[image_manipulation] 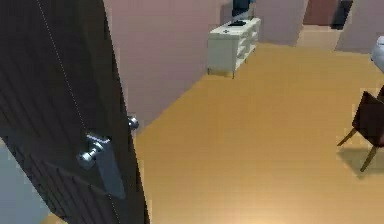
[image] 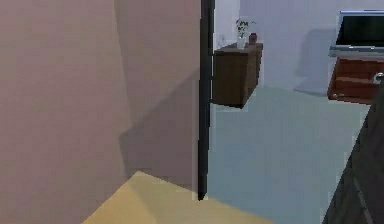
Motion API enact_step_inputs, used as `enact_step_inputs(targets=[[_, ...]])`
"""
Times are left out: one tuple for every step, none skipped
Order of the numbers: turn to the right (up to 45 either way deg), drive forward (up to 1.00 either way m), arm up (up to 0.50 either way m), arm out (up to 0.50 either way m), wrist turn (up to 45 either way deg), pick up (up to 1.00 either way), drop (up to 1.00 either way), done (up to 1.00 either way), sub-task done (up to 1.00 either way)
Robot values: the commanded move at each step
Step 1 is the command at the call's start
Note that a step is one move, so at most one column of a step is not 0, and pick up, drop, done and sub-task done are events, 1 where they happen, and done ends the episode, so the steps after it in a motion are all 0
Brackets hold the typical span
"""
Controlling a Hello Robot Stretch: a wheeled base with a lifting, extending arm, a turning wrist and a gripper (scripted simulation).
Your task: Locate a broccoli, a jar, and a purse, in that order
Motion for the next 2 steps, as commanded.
enact_step_inputs(targets=[[9.0, 0.0, 0.0, 0.0, 0.0, 0.0, 0.0, 0.0, 0.0], [0.0, 0.25, 0.0, 0.0, 0.0, 0.0, 0.0, 0.0, 0.0]])
